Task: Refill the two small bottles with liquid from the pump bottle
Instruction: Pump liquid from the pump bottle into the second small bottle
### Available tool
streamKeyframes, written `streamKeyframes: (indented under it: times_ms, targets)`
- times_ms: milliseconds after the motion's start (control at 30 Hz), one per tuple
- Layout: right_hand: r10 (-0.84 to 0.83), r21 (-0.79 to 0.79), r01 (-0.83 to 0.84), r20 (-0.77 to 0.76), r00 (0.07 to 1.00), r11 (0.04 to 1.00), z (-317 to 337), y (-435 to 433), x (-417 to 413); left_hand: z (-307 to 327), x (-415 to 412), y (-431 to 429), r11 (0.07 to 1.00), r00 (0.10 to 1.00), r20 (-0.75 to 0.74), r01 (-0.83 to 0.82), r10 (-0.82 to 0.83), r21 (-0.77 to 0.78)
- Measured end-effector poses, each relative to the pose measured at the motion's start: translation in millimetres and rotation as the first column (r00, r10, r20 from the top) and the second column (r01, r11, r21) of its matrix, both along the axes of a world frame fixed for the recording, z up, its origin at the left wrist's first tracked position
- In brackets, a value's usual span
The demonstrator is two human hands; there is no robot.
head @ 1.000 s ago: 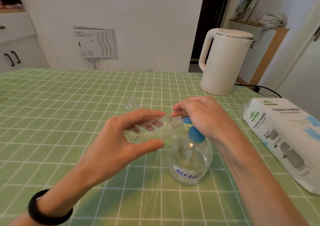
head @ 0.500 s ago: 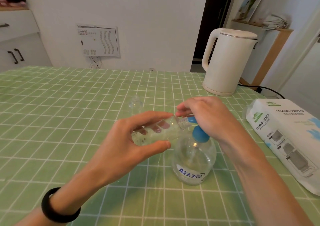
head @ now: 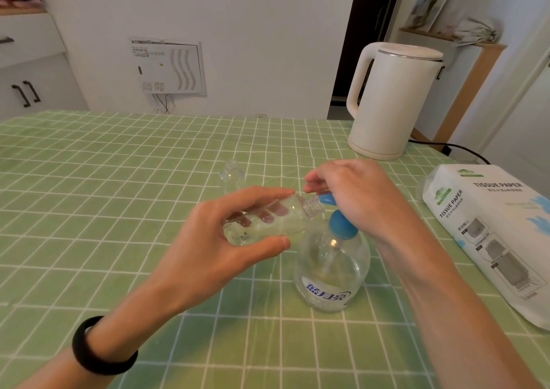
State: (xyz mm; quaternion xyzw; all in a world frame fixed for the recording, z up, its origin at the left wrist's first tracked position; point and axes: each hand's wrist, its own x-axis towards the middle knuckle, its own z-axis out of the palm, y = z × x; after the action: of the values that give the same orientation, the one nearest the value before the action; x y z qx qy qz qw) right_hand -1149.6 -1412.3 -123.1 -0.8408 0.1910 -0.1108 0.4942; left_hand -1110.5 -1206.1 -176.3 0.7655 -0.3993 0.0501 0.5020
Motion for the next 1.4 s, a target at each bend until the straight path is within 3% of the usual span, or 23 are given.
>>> streamKeyframes:
  times_ms: [233, 1100, 1400]
  targets:
    - [0.057, 0.02, -0.056, -0.057, 0.997, 0.998, -1.4, 3.0, 1.2, -0.7, 1.5, -1.5, 1.0, 1.0, -0.008, -0.003, 0.003, 0.002]
    - [0.032, -0.04, -0.034, -0.033, 0.999, 0.999, -4.3, -1.7, -0.5, -1.6, -5.1, -5.6, 0.997, 0.999, 0.023, -0.039, 0.041, -0.073]
    - [0.046, 0.017, -0.045, -0.048, 0.998, 0.999, -6.5, 4.3, -1.5, -5.4, -7.5, -9.0, 0.994, 0.999, 0.018, -0.049, 0.051, -0.099]
